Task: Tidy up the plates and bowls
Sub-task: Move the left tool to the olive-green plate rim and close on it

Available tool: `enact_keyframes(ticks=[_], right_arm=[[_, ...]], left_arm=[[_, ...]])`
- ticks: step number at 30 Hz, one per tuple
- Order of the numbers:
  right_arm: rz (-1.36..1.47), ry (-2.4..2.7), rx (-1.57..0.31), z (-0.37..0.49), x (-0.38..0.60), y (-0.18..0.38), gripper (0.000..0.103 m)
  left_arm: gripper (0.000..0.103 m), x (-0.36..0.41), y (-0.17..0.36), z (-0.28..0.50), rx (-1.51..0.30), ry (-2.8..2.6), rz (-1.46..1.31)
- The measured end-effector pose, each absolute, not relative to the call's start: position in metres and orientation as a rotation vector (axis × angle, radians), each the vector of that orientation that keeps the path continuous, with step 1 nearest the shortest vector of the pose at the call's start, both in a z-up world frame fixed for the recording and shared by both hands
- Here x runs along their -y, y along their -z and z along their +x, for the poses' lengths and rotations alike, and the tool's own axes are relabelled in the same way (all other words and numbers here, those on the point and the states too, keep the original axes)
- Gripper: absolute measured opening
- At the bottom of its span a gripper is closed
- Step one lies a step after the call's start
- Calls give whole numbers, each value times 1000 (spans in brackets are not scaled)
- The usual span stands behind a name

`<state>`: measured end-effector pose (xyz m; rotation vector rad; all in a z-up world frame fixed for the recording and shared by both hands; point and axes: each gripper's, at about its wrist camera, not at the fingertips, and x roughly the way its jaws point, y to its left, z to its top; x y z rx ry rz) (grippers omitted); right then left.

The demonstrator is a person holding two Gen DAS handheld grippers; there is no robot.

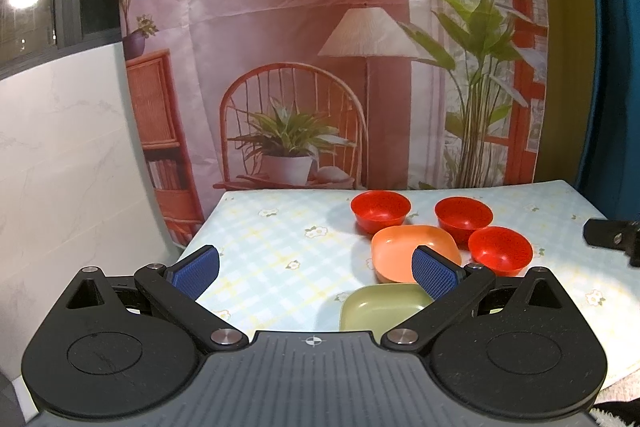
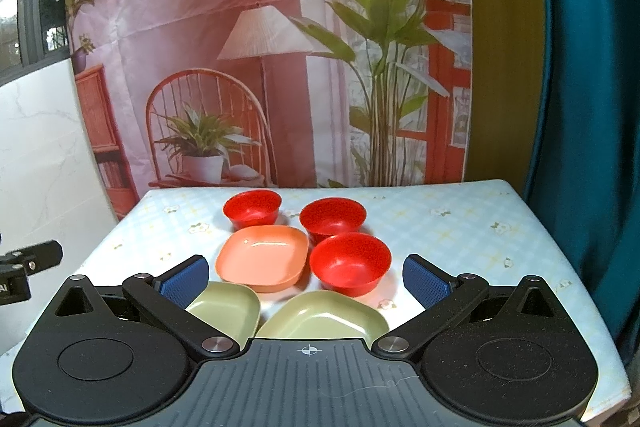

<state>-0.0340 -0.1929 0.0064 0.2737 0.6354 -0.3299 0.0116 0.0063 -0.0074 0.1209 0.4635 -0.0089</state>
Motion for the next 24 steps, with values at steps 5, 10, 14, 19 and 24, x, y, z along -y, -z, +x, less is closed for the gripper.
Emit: enact_keyframes(ticks=[5, 10, 14, 19, 24], right_arm=[[308, 325, -565, -33, 208, -3, 103], [343, 333, -484, -20, 230, 0, 103], [329, 336, -444, -2, 240, 7, 103], [348, 265, -491, 45, 239, 25, 103], [317, 195, -578, 92, 219, 52, 103]], left_arm=[[103, -9, 7, 27, -454, 17, 96], [103, -2, 14, 52, -473, -3, 144], [103, -3, 23, 74, -488, -21, 125], [103, -8, 40, 104, -530, -34, 54], [103, -8, 67, 128, -588, -62, 75]])
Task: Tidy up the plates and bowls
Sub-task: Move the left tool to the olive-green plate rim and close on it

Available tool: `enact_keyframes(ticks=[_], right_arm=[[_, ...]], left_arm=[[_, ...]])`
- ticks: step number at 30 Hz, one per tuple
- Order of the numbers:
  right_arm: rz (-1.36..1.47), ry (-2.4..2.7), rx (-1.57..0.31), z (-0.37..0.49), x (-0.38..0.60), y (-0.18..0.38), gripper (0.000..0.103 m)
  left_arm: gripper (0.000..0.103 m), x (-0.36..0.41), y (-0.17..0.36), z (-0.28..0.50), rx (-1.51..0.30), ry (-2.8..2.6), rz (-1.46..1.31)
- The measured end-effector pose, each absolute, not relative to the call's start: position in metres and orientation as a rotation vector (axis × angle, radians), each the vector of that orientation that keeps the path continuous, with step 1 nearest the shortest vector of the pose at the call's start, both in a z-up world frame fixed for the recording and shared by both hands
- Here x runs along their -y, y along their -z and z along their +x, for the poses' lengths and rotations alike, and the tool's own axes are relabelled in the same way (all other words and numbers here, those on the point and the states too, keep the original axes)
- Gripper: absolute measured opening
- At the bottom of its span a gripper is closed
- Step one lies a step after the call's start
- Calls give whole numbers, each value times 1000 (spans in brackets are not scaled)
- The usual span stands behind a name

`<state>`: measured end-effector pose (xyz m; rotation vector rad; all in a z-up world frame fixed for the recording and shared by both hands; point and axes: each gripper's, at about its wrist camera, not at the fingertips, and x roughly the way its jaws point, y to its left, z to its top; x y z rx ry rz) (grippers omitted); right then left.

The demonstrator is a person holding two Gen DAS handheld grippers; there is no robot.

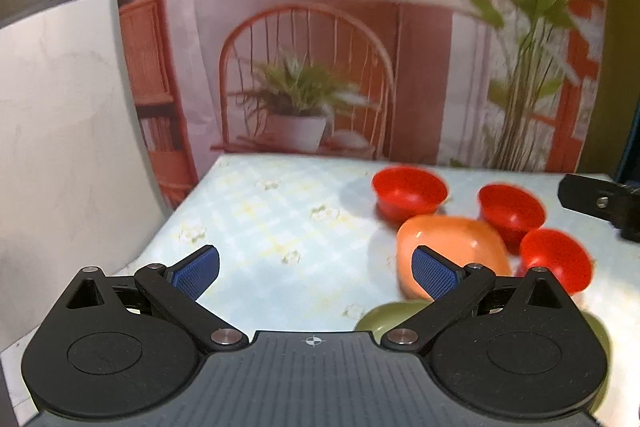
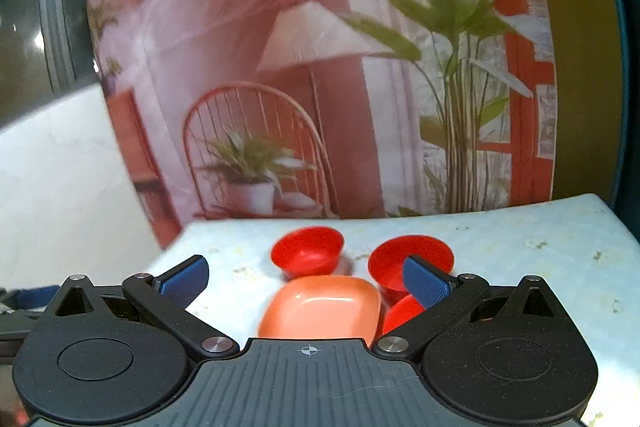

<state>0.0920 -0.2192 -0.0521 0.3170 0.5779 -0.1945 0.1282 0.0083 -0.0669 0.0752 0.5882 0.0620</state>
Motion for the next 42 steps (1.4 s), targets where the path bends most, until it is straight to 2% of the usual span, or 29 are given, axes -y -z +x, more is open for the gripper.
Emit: enact_keyframes(ticks=[3, 9, 14, 17, 23, 25, 28, 32, 34, 37, 39, 42], right_arm=[[228, 214, -608, 108, 199, 74, 103], [271, 155, -737, 109, 183, 121, 103], [286, 117, -793, 99, 179, 143, 102], [287, 109, -804, 97, 180, 148, 99], [297, 81, -848, 103, 182, 162, 83], [293, 65, -861, 103, 181, 163, 74], [287, 43, -867, 104, 179, 163, 67], [298, 33, -876, 103, 178, 163, 65], [310, 22, -885, 102, 178, 164, 58], [323, 6, -903, 99, 178, 166, 51], [339, -8, -921, 98, 178, 167, 50], [357, -22, -933, 96, 178, 167, 48]], left_arm=[[103, -15, 89, 135, -637, -66, 64], [103, -21, 127, 138, -716, -29, 46], [100, -40, 136, 139, -739, -22, -49], [97, -40, 141, 141, -764, -4, -49], [81, -38, 150, 144, -827, 69, -84], [66, -38, 154, 146, -834, 82, -92], [48, -38, 160, 145, -856, 121, -113], [40, -36, 167, 144, -870, 159, -153], [36, -34, 169, 143, -883, 170, -155], [35, -31, 173, 141, -903, 193, -155], [33, -27, 173, 140, -906, 194, -141], [23, -31, 177, 141, -923, 178, -155]])
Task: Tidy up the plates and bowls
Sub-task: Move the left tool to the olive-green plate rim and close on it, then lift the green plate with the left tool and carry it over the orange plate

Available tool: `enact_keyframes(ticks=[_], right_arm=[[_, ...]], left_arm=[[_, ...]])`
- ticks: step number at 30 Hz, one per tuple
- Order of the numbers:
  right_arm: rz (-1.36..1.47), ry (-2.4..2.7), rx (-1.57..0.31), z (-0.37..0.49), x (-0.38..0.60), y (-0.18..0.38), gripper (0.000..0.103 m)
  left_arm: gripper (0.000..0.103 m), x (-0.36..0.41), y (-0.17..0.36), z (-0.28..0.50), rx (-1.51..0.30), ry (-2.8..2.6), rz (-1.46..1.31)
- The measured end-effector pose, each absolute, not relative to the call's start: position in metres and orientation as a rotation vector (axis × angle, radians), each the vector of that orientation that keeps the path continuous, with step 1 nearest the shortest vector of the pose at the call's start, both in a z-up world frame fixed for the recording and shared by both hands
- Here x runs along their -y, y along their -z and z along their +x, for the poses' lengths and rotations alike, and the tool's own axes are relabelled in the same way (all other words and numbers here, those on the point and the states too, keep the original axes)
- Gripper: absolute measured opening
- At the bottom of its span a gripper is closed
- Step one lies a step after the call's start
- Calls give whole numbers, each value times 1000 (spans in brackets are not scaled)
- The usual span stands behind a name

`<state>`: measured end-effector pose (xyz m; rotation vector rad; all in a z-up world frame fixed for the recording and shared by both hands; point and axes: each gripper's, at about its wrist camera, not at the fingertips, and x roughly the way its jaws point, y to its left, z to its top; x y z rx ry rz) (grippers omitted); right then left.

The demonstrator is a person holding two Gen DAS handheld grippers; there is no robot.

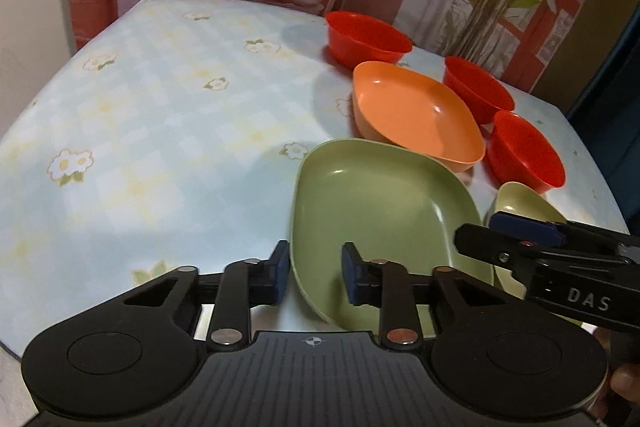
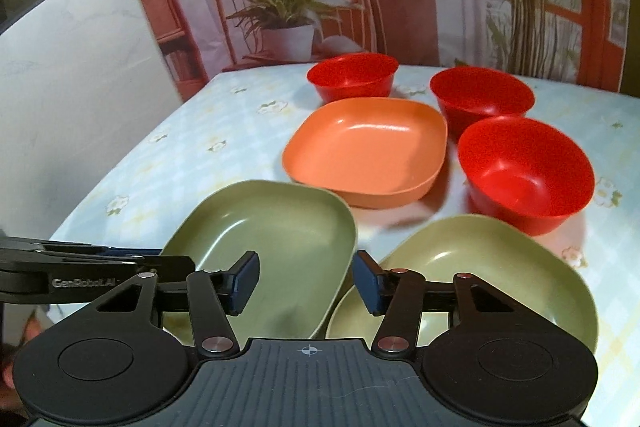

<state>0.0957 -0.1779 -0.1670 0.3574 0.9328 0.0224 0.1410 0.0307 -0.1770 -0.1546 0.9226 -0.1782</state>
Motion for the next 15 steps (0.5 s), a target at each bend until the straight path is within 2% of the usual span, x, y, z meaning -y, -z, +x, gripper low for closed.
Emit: enact_keyframes(ticks=[4, 15], right_arm=[[362, -26, -942, 94, 177, 167, 44], [357, -28, -950, 93, 175, 168, 38]], left_arm=[[16, -40, 185, 142, -960, 163, -216], [16, -53, 190, 139, -963, 132, -280]])
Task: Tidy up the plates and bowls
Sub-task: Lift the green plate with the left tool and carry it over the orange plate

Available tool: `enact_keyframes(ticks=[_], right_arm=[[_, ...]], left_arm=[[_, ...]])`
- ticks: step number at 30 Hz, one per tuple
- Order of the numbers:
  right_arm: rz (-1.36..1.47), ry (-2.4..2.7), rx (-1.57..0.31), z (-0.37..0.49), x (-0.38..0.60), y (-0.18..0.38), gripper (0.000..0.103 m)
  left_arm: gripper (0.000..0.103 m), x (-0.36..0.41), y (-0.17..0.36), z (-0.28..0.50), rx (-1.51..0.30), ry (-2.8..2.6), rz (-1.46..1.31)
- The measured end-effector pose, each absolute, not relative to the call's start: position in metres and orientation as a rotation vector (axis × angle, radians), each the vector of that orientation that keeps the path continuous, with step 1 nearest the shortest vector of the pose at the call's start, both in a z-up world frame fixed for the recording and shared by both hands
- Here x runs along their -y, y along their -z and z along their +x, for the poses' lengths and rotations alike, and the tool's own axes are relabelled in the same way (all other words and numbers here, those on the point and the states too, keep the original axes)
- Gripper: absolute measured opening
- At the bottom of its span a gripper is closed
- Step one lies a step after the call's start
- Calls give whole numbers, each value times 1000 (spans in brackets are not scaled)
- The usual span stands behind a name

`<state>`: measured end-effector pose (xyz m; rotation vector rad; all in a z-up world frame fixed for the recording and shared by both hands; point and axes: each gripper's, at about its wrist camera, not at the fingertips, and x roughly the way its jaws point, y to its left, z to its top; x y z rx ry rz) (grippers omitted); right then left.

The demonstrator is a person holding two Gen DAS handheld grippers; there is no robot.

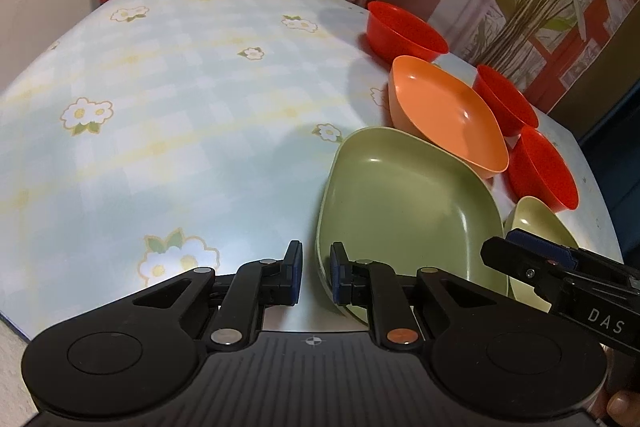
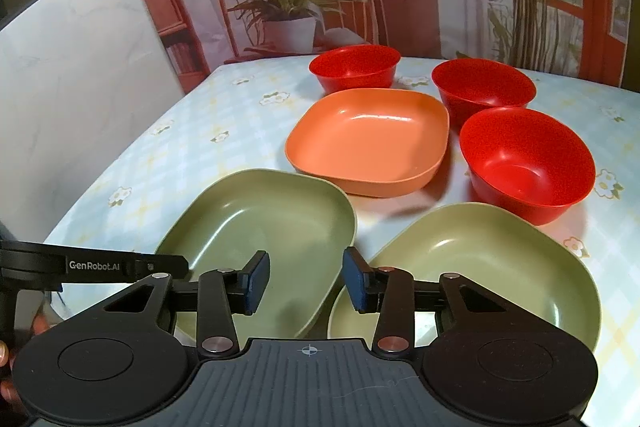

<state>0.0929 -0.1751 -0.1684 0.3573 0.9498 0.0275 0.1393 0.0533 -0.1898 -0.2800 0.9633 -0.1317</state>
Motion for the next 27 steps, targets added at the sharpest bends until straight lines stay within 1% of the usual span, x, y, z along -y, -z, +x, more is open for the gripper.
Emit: enact_keyframes(ticks=[2, 3, 11, 14, 16, 21, 27], right_arm=[[353, -26, -951, 93, 175, 169, 38], [350, -24, -952, 94, 175, 169, 38], [324, -27, -959, 96, 172, 170, 37], [312, -9, -955, 95, 173, 170, 26], [327, -8, -957, 95, 175, 171, 14], [332, -12, -955, 94, 175, 171, 14], [327, -1, -912, 94, 178, 163, 14]], left_arm=[[15, -53, 190, 139, -966, 123, -274], [12, -55, 191, 138, -966, 119, -274], [12, -57, 191, 137, -964, 111, -292], [12, -58, 192, 137, -965, 109, -293], [11, -58, 191, 137, -964, 108, -291], [10, -57, 188, 136, -952, 110, -278], [10, -49, 169, 130, -862, 134, -215]])
